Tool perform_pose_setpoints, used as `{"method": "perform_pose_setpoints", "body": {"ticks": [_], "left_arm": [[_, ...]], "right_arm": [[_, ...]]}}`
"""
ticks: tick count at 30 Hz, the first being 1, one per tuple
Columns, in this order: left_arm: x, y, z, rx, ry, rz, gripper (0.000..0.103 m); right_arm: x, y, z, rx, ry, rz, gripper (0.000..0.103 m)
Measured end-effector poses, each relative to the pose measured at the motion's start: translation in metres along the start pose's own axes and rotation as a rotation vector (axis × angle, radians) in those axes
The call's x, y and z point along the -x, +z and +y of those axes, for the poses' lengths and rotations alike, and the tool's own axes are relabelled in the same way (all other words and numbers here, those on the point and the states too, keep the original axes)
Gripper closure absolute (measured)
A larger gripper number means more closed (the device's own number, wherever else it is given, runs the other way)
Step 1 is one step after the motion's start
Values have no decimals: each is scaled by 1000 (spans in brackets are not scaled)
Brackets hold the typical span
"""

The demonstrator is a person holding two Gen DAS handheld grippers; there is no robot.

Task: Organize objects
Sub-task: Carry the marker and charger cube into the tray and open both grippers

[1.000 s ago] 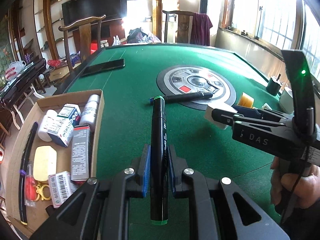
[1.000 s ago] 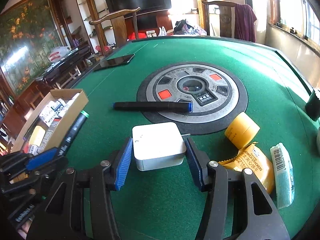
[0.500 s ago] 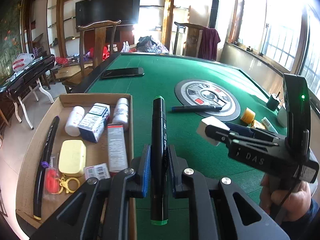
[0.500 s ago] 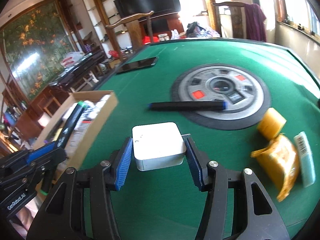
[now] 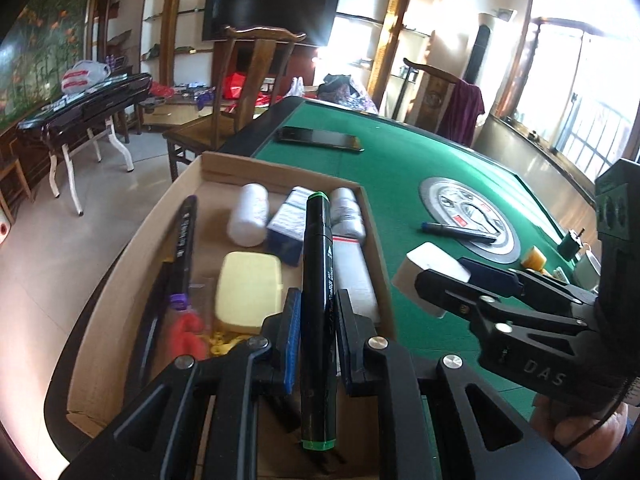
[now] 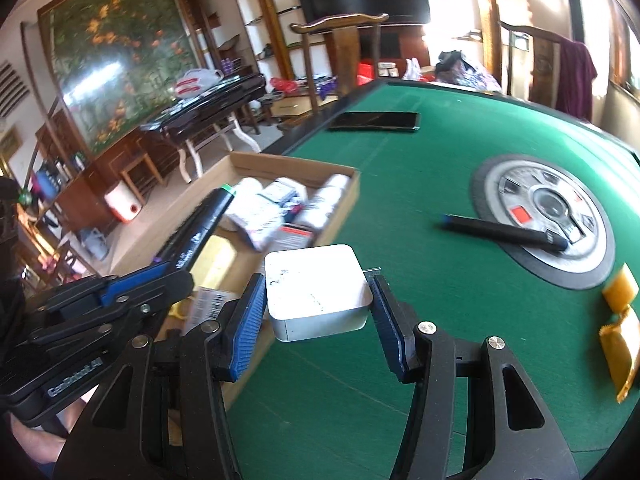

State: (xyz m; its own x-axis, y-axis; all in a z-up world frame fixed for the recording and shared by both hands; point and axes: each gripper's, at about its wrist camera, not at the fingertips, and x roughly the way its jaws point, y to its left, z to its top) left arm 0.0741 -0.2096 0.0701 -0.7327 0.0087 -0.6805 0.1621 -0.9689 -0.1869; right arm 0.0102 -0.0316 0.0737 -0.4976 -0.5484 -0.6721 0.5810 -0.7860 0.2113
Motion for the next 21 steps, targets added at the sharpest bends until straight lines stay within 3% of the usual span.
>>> {"method": "perform_pose_setpoints", "body": {"ticks": [8,21], "left_arm": [[-5,-11,44,77,37,21,88],[-15,-16,72,136,58,37,88]], "right_arm": [[-17,-2,38,70,32,37,50],[-22,-26,92,216,44,54,50]]}}
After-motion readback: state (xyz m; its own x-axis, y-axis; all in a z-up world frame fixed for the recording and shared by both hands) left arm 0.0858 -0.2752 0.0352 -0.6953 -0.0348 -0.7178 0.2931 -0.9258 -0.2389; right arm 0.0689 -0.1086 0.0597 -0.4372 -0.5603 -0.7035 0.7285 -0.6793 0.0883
